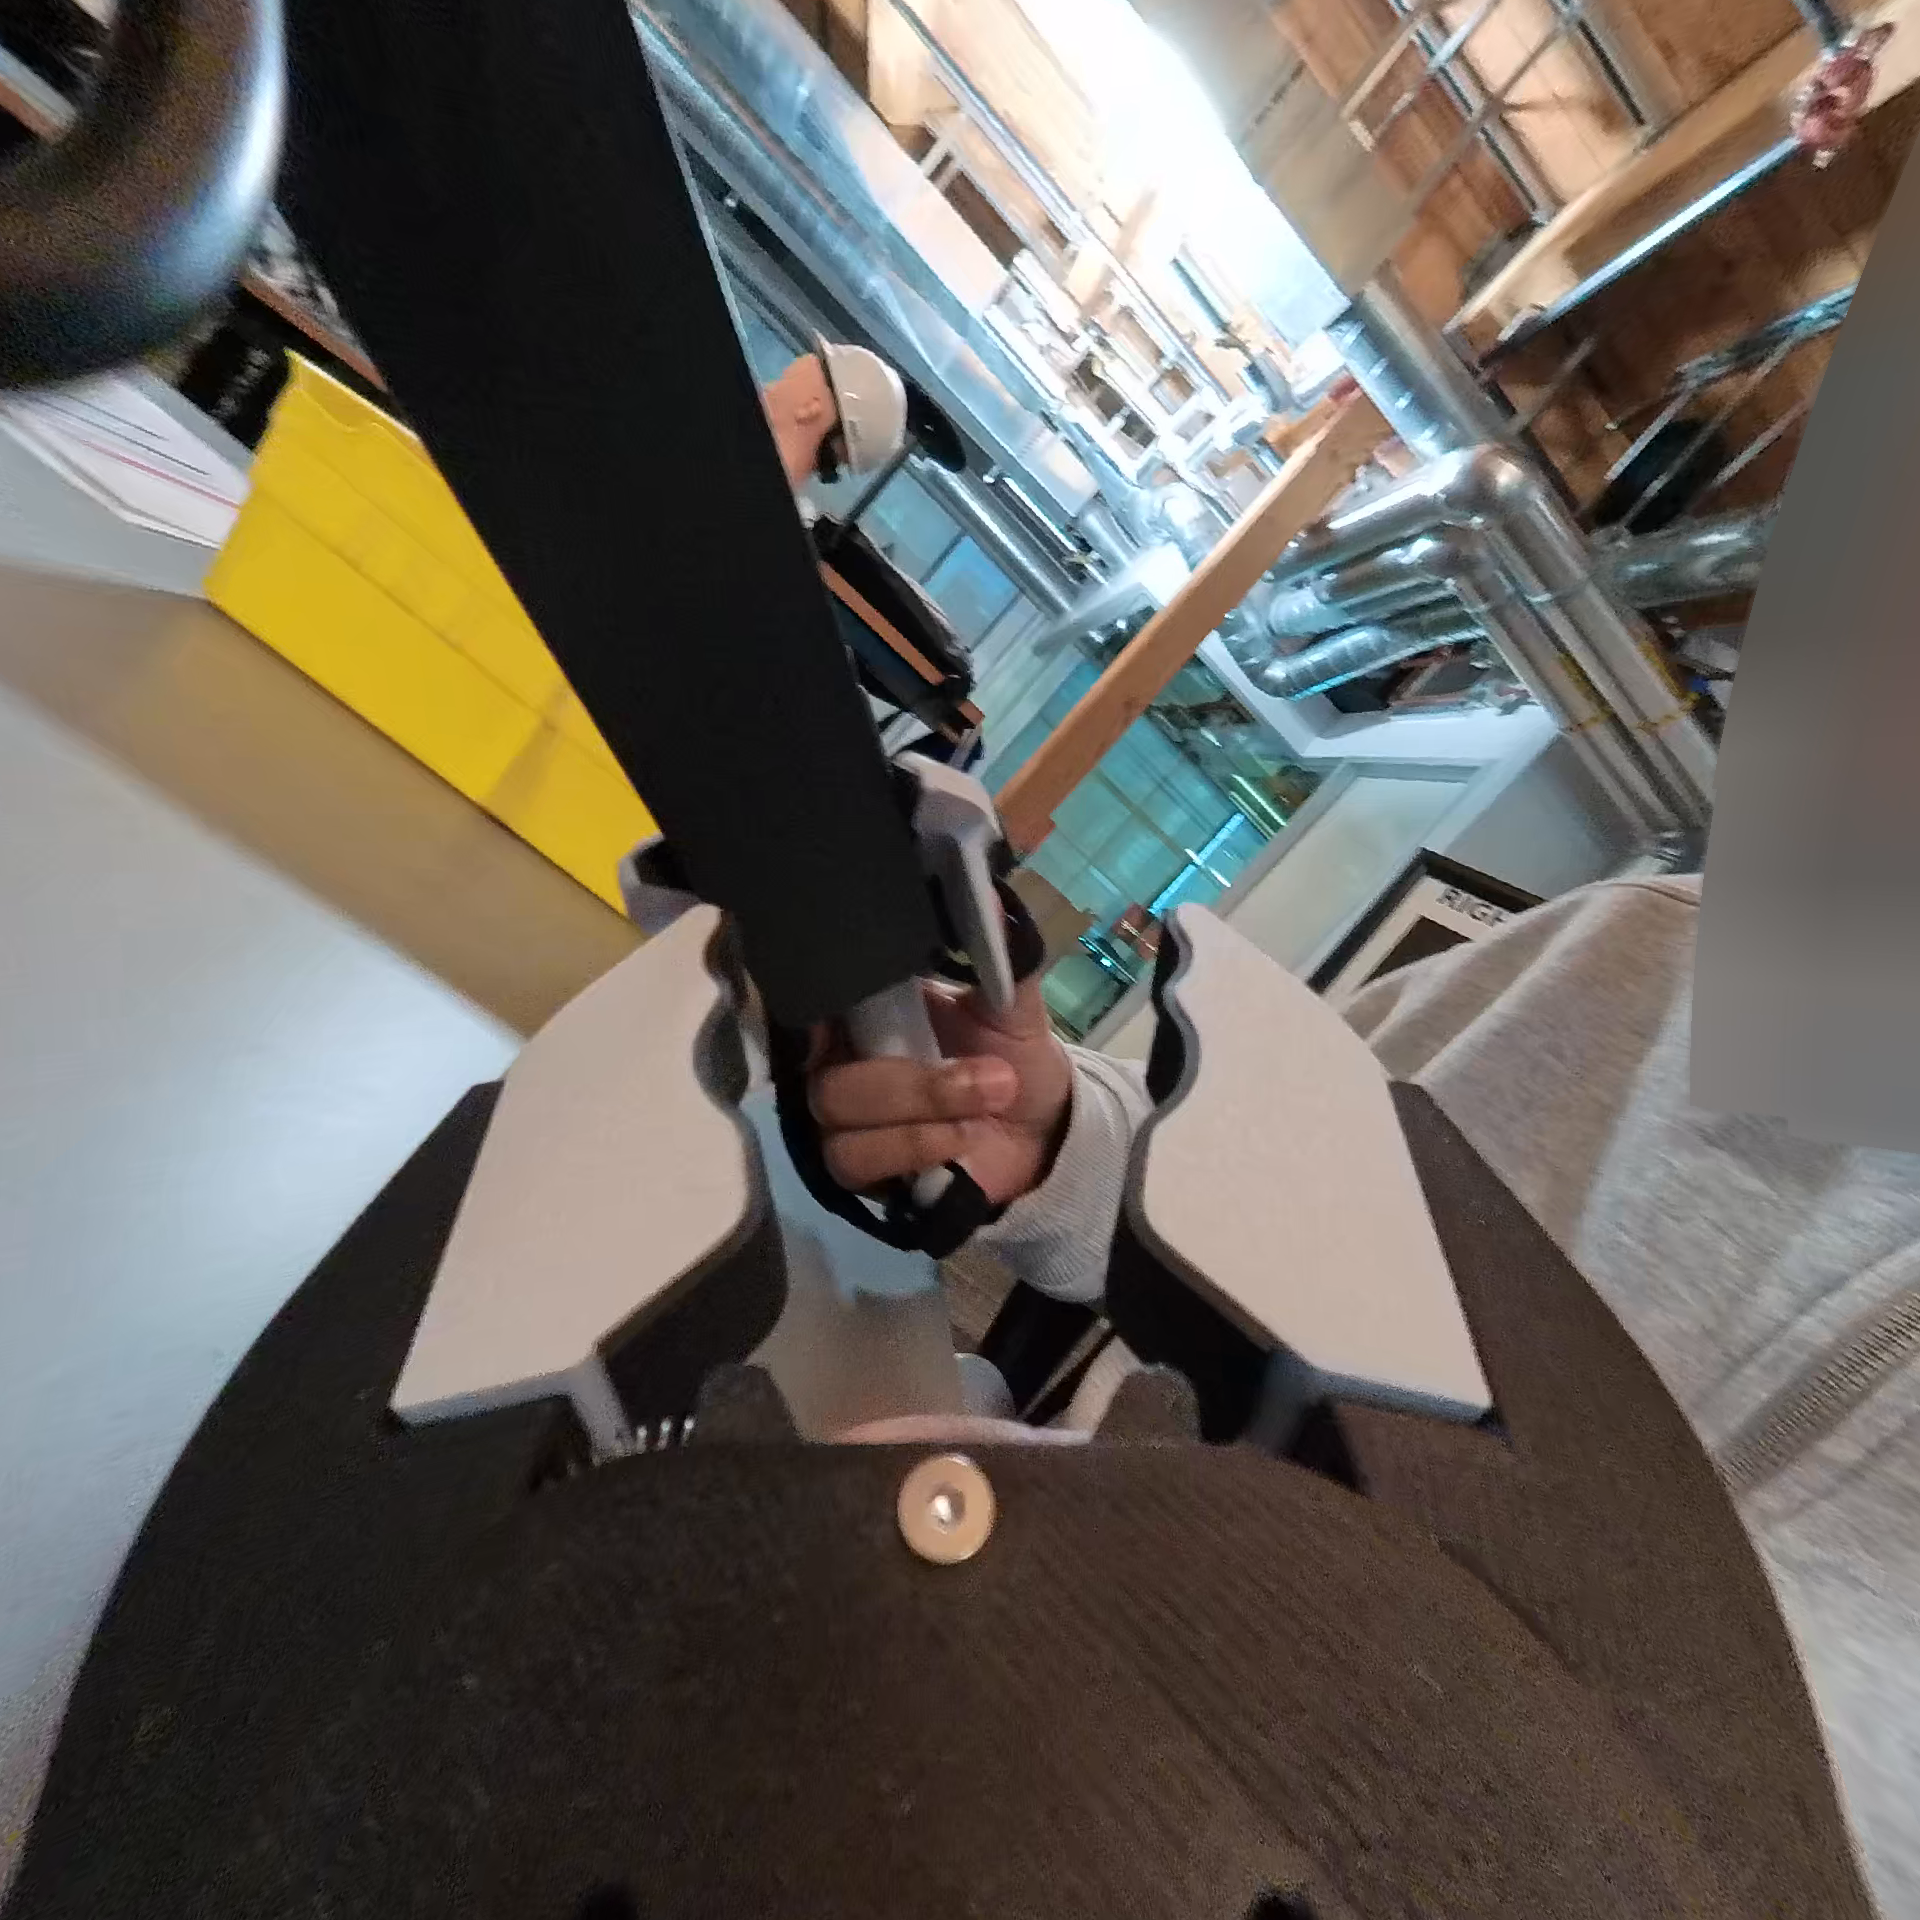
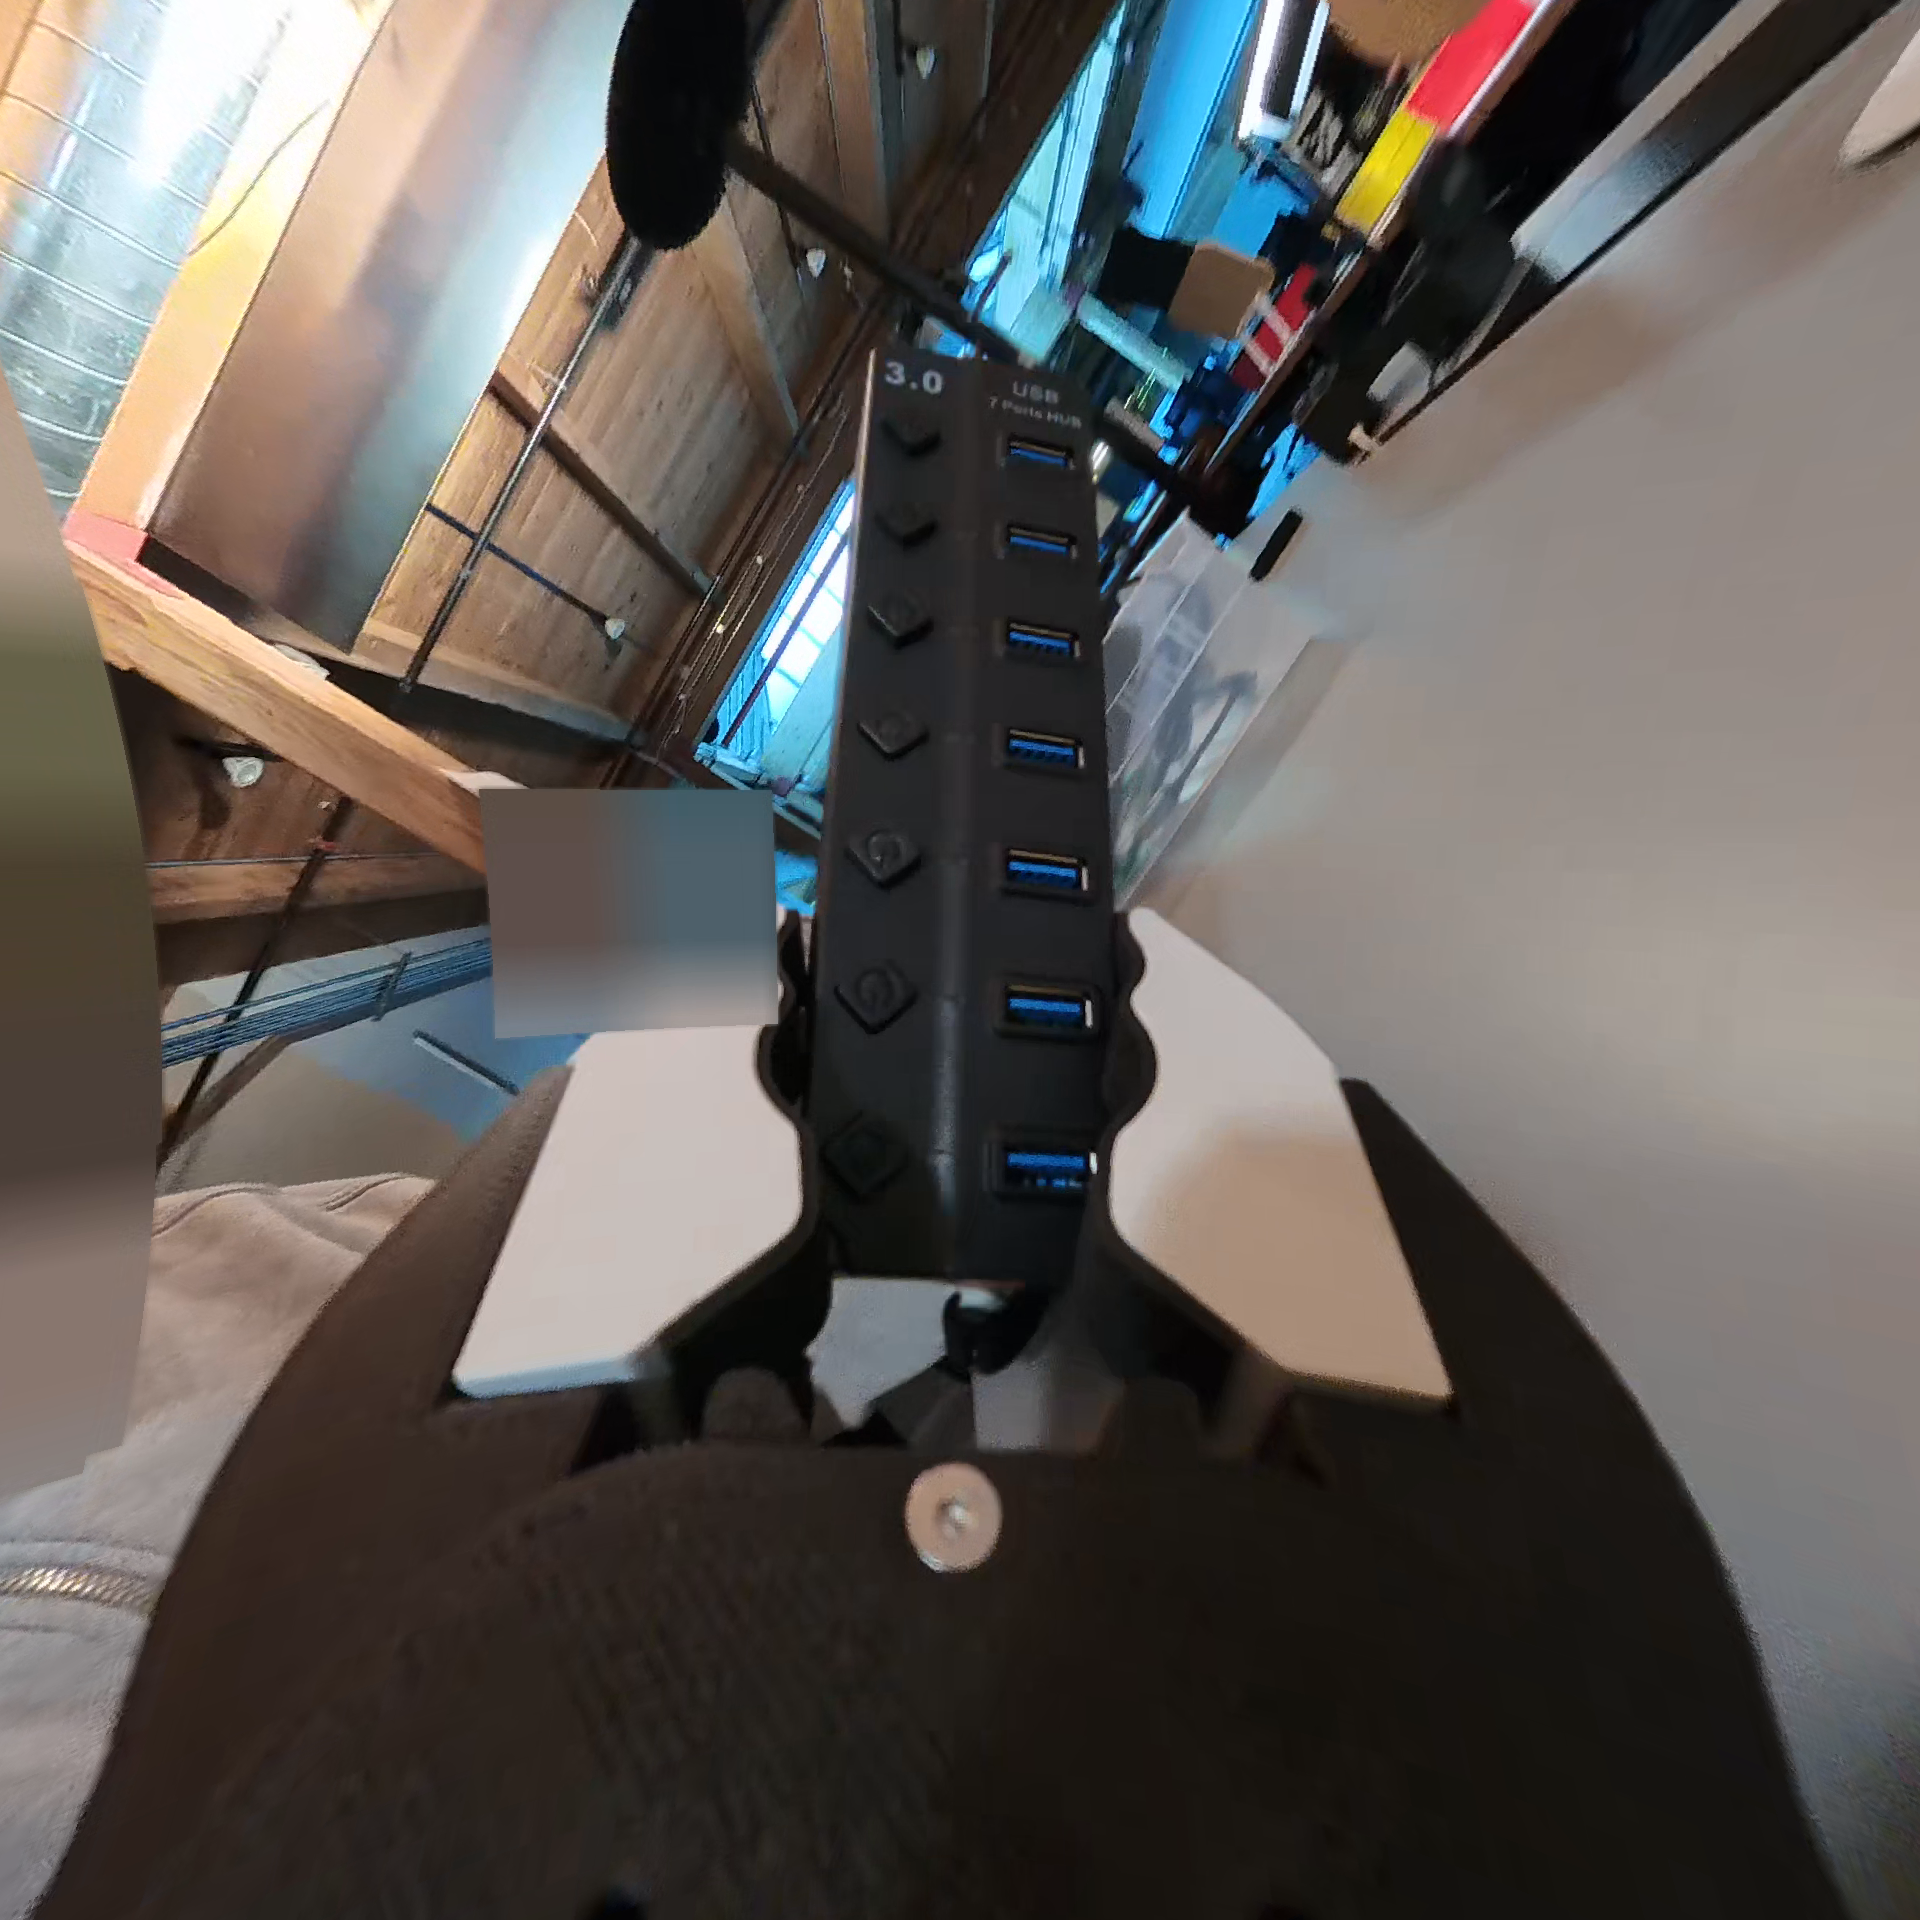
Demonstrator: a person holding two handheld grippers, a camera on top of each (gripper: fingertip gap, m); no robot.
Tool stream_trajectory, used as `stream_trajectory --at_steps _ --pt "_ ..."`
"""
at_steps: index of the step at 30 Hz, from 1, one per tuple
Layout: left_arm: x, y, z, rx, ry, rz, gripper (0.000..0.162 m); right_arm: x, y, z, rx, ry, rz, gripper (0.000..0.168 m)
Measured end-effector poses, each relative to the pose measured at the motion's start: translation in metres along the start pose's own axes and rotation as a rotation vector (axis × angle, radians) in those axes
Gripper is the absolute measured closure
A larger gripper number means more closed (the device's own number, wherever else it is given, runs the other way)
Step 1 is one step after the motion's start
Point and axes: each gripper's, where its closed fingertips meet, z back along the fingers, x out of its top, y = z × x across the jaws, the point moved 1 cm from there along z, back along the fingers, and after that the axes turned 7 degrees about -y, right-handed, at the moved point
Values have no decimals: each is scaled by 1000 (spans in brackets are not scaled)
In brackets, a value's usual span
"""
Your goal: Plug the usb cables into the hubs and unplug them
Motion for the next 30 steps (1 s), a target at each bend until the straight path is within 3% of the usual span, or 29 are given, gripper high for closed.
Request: stream_trajectory --at_steps 5,10,13,17,20,25,27,30 --pt "-17 -11 -5 -53 93 -31 98 17 -12 10 -72 -95 10 112" --pt "-48 -18 -7 -53 269 -360 102 14 -22 11 -129 -90 -15 112" --pt "-54 -25 -10 -75 281 -426 101 11 -25 11 -148 -71 -7 112" --pt "-27 -18 -9 -7 146 -353 89 0 -18 5 -138 -10 49 112" --pt "8 3 -1 132 -29 -237 69 -15 -12 -2 -125 64 102 112" --pt "4 22 2 185 1 -56 55 -37 5 -12 -79 171 273 111" --pt "0 18 -1 161 0 -40 59 -45 8 -14 -79 223 379 112" --pt "4 17 1 180 -29 -105 84 -51 13 -17 -63 253 480 111"
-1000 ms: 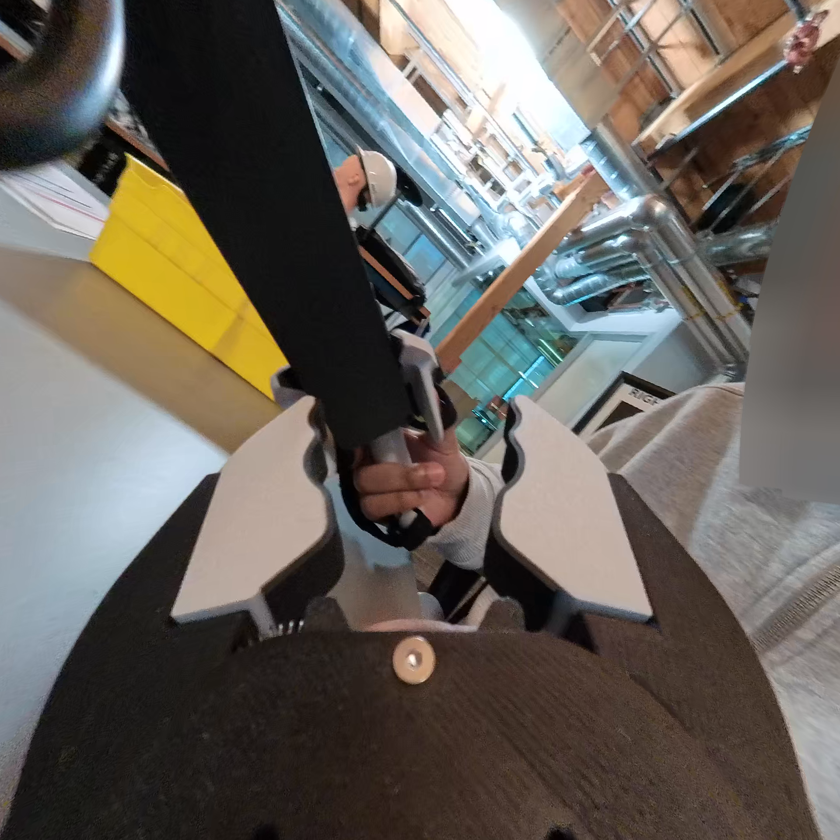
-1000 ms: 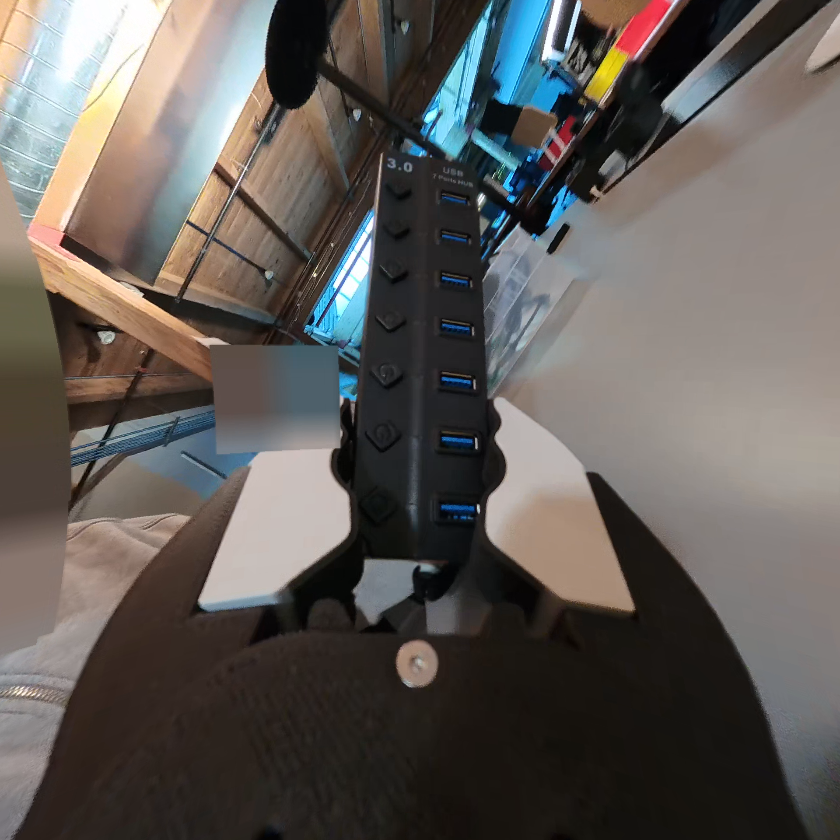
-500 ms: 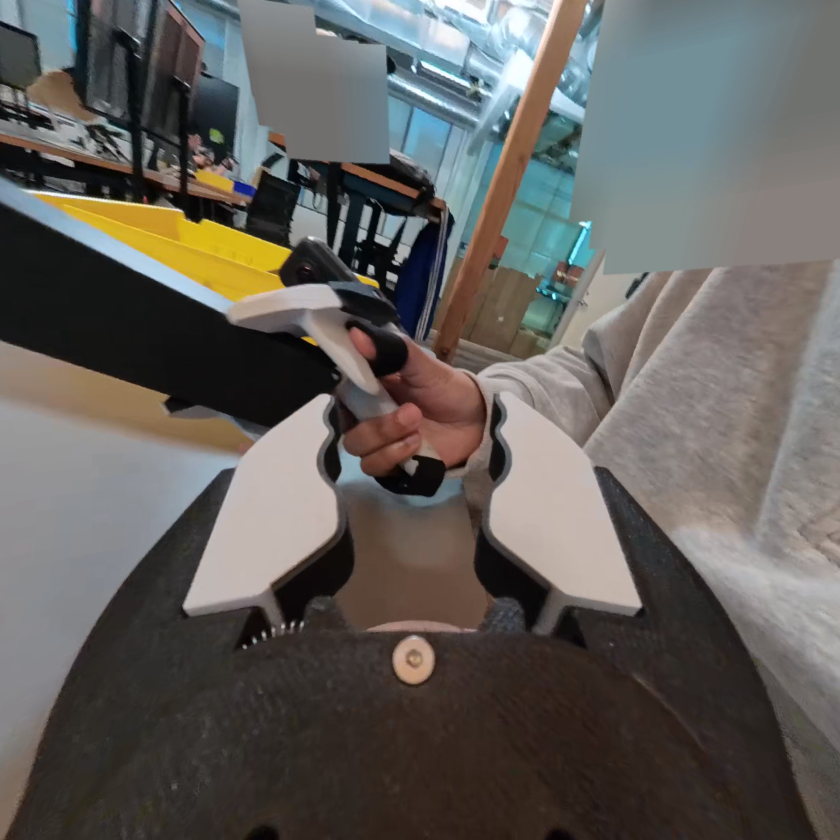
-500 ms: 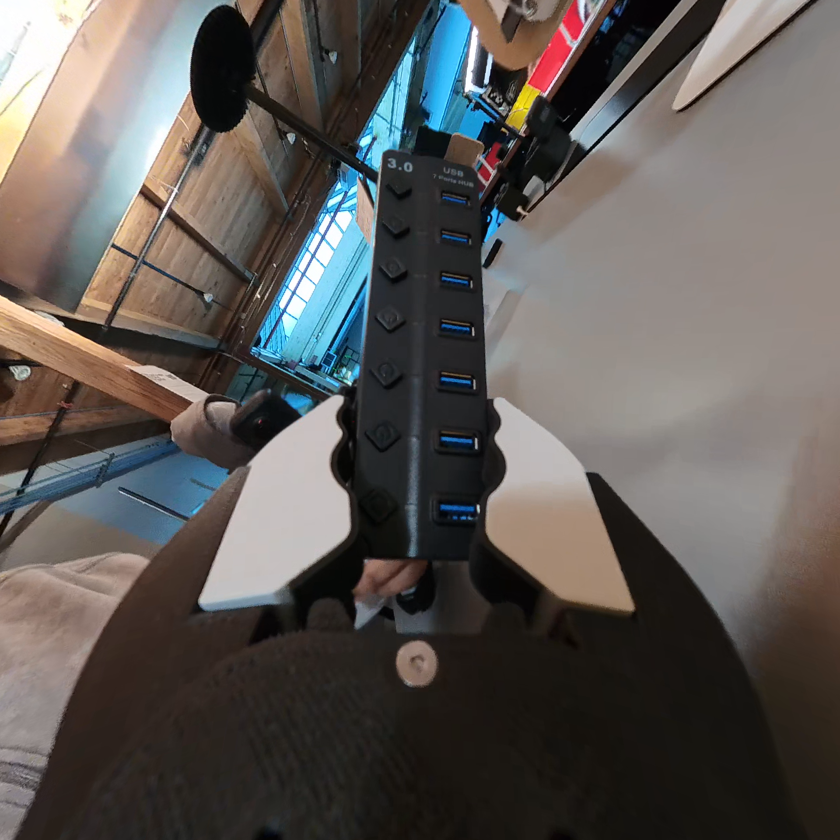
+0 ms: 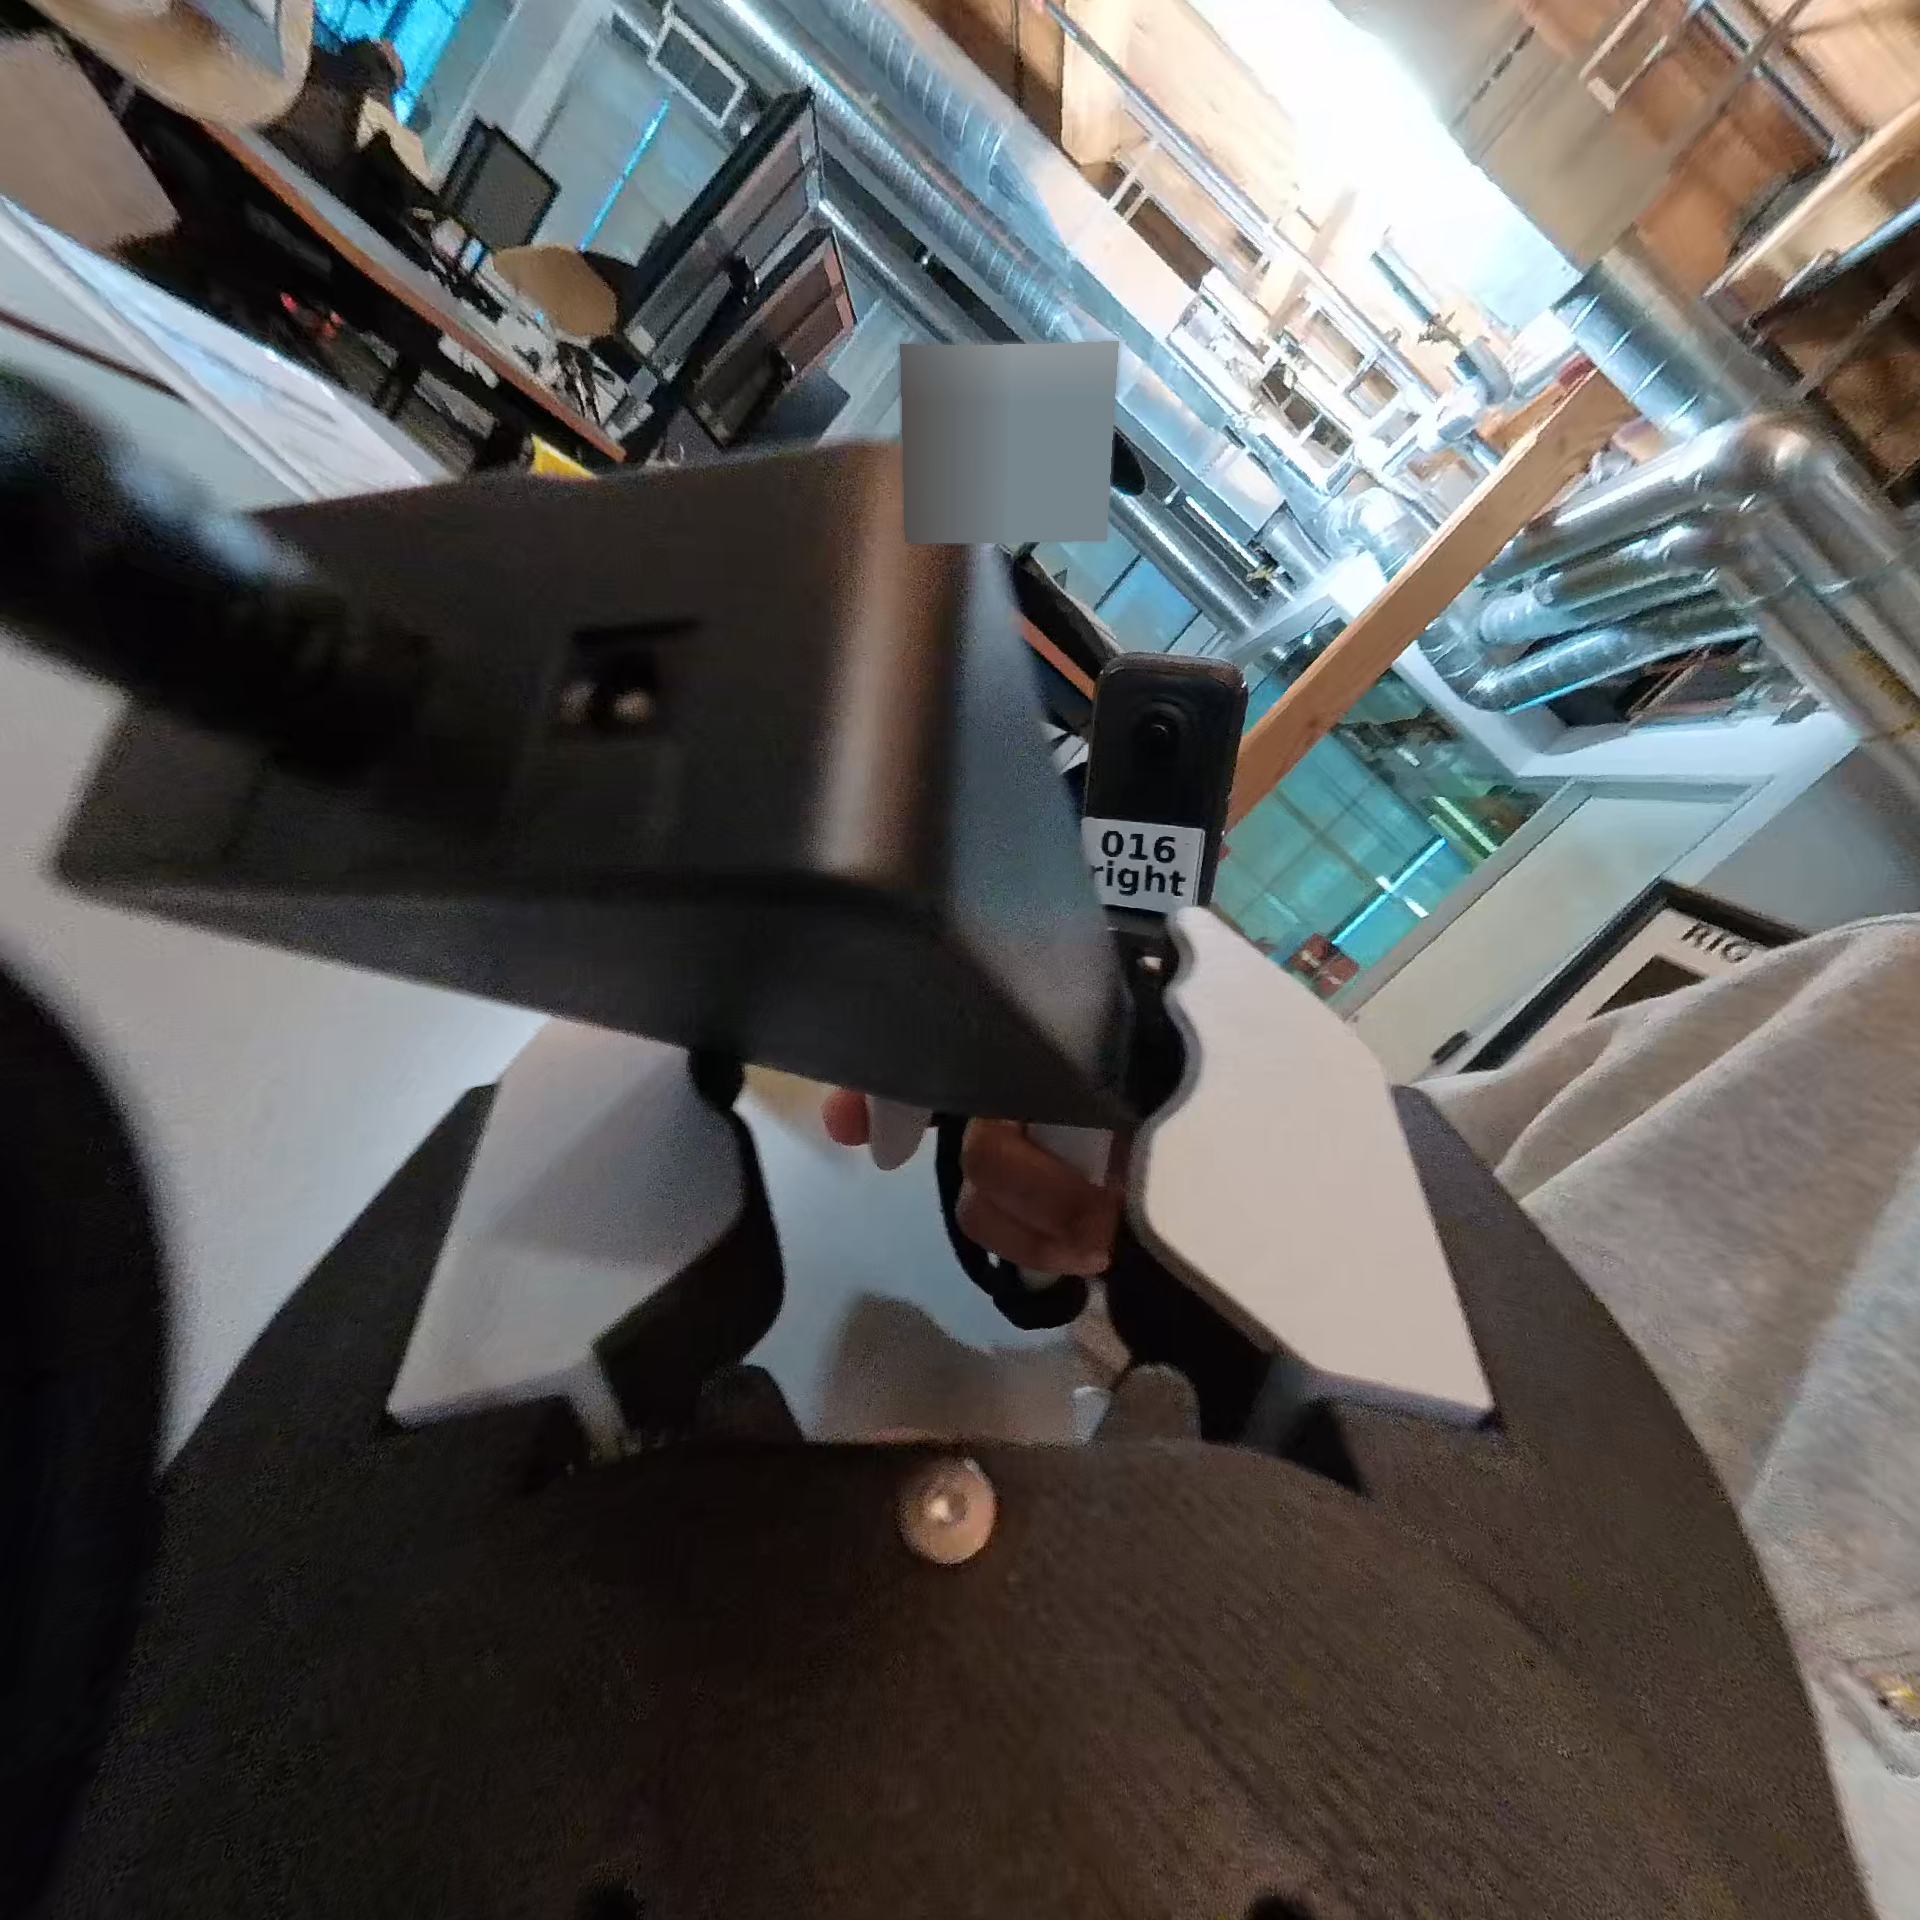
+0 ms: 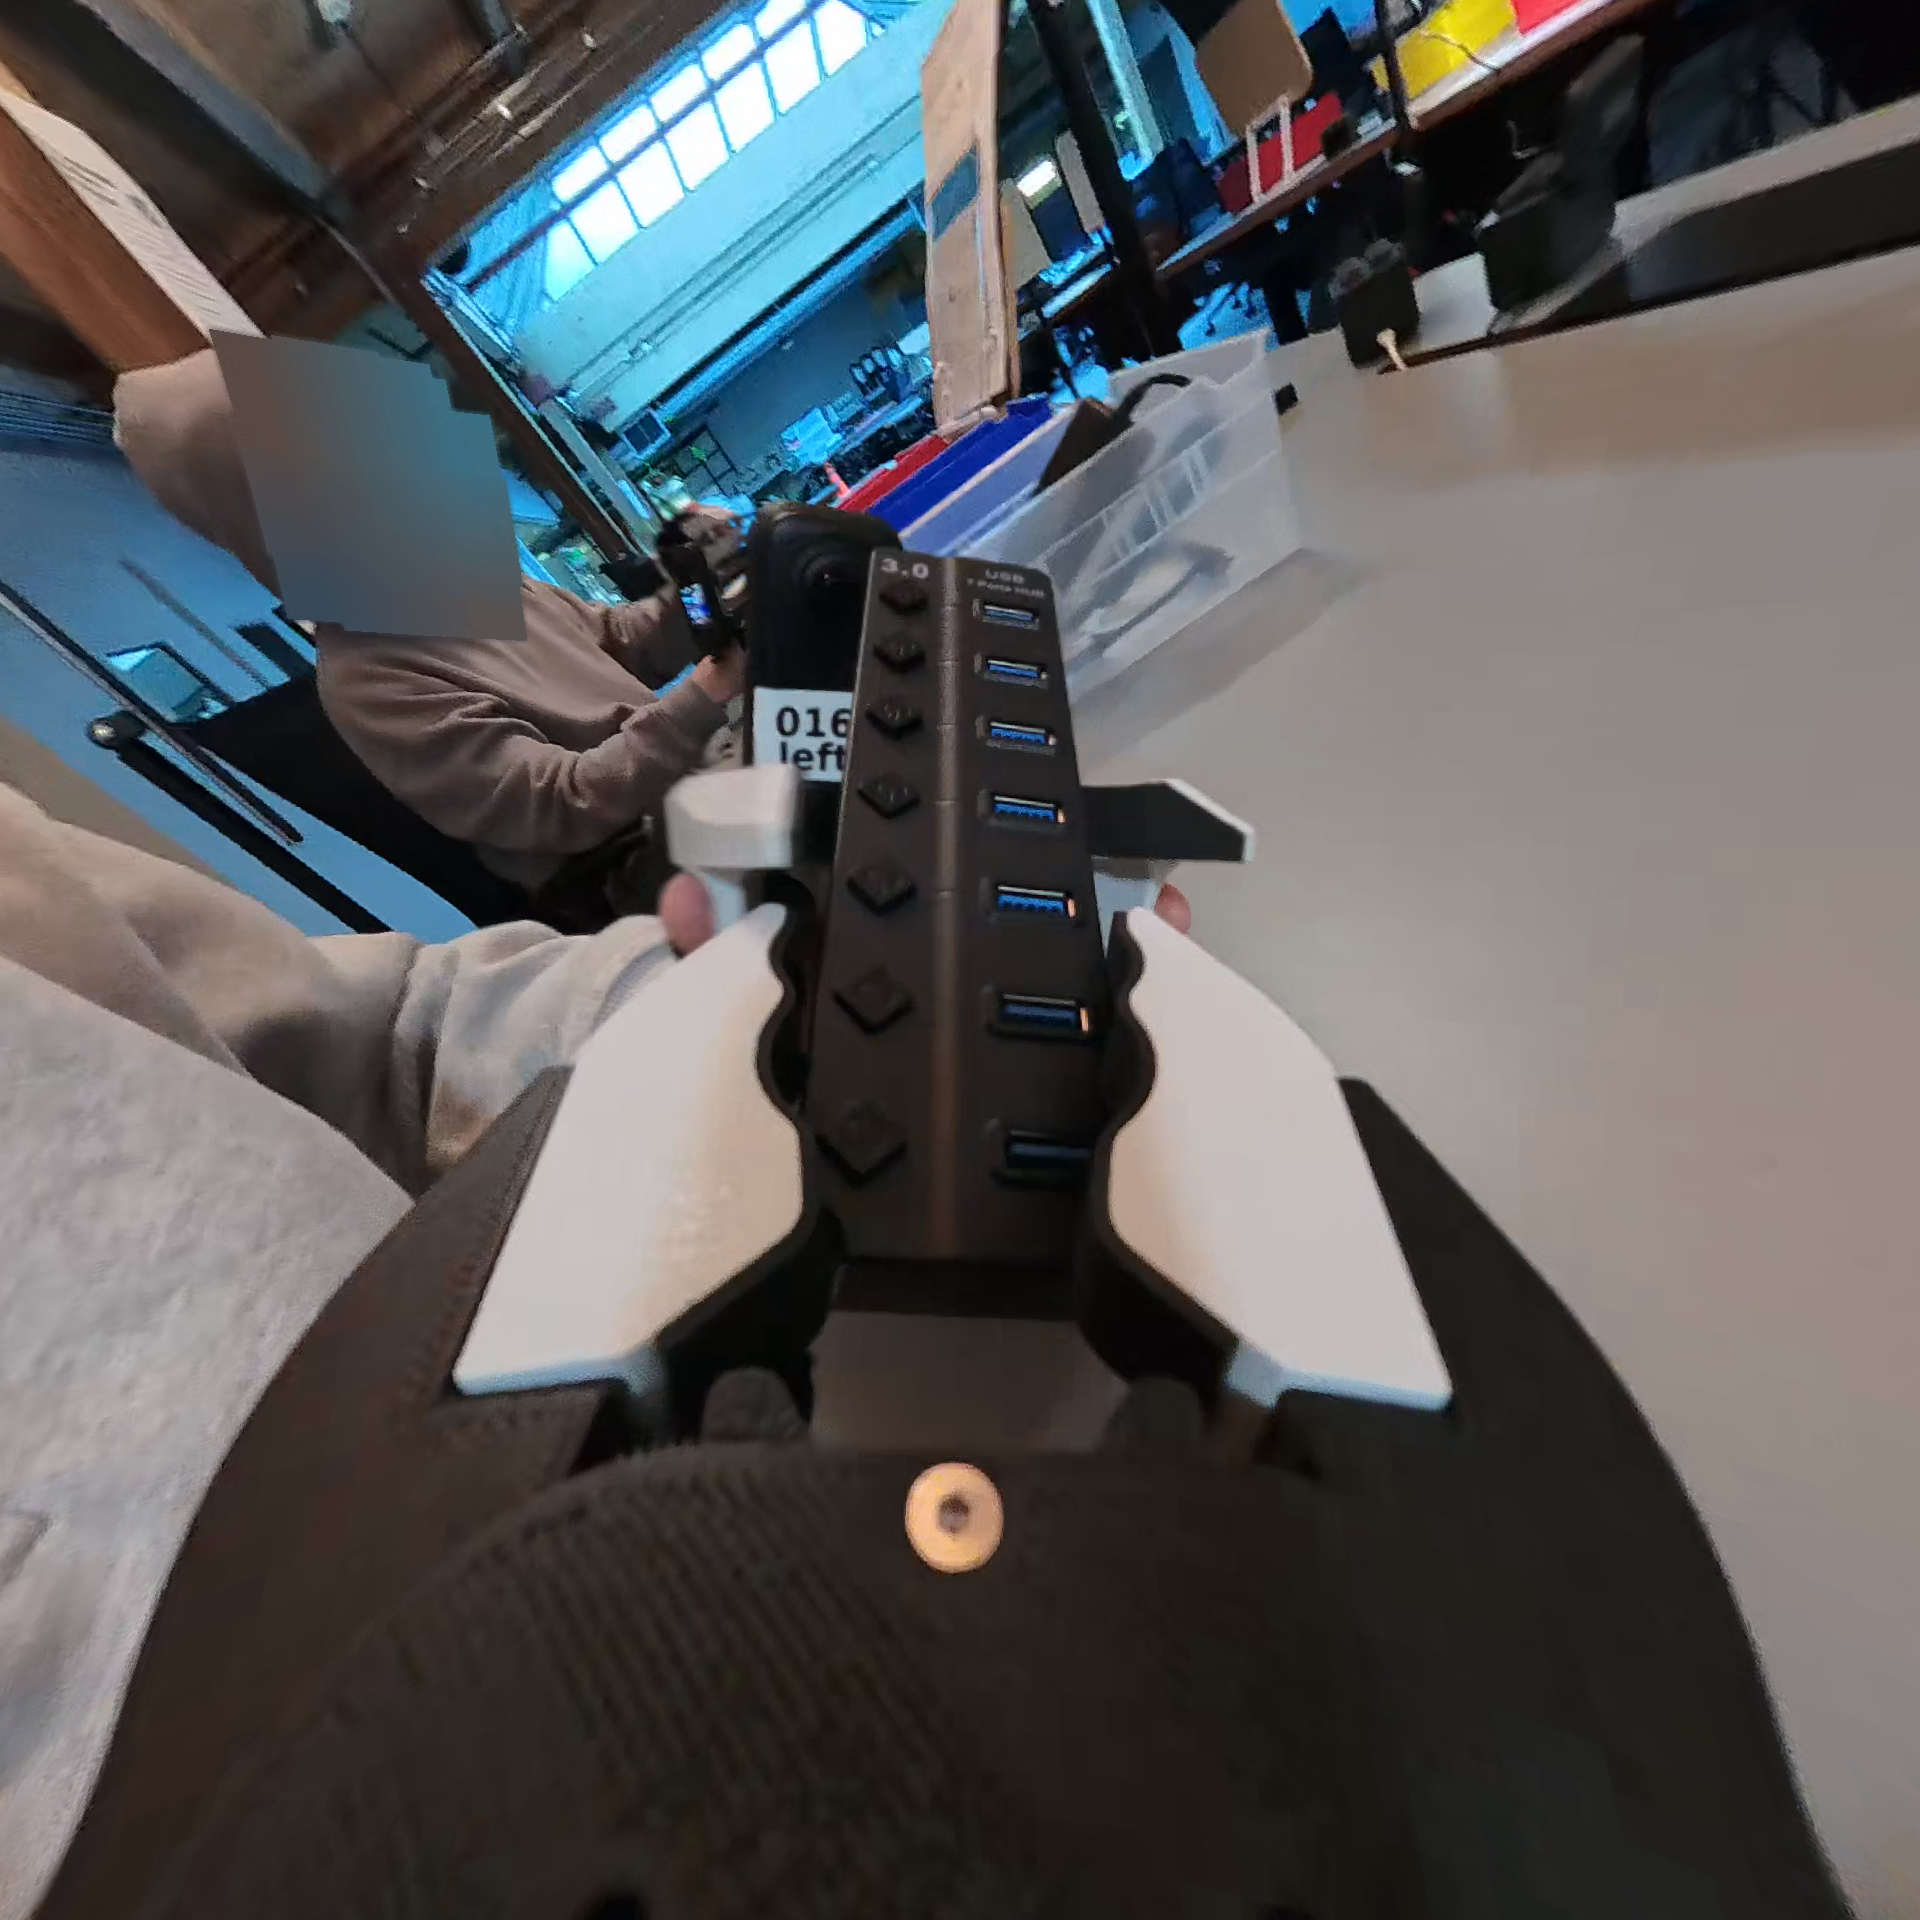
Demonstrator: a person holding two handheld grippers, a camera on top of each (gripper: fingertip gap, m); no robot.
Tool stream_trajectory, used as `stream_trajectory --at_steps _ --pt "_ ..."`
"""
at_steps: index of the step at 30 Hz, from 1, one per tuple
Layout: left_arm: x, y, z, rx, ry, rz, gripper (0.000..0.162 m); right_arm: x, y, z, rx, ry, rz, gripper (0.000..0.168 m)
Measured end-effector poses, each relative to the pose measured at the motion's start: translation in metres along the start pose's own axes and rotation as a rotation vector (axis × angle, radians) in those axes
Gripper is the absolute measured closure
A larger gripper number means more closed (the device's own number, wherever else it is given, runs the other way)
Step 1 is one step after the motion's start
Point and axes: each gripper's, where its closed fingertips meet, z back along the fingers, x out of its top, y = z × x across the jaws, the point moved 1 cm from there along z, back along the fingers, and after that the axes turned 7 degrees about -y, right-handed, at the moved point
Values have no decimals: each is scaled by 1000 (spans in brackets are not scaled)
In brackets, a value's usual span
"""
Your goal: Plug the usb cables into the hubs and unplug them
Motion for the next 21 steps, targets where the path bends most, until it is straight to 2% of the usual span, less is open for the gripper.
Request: stream_trajectory --at_steps 1,3,6,8,9,12,14,21 --pt "2 -2 1 -9 -2 -36 89 1 3 0 17 -10 -7 112" --pt "2 -5 1 -25 5 -66 91 3 5 0 48 -26 -52 111" --pt "2 -9 0 -46 7 -67 80 5 3 2 84 -47 -159 112" --pt "4 -10 1 -49 -7 -77 87 6 4 2 108 -52 -193 112" --pt "6 -10 2 -50 -18 -82 99 5 6 1 119 -48 -189 112" --pt "12 -17 4 -95 -53 -70 101 -1 13 -3 131 -23 -130 112" --pt "14 -20 5 -116 -69 -60 96 -3 16 -5 136 -18 -109 112" --pt "15 -22 6 -139 -77 -35 97 -6 19 -6 150 -13 -92 111"
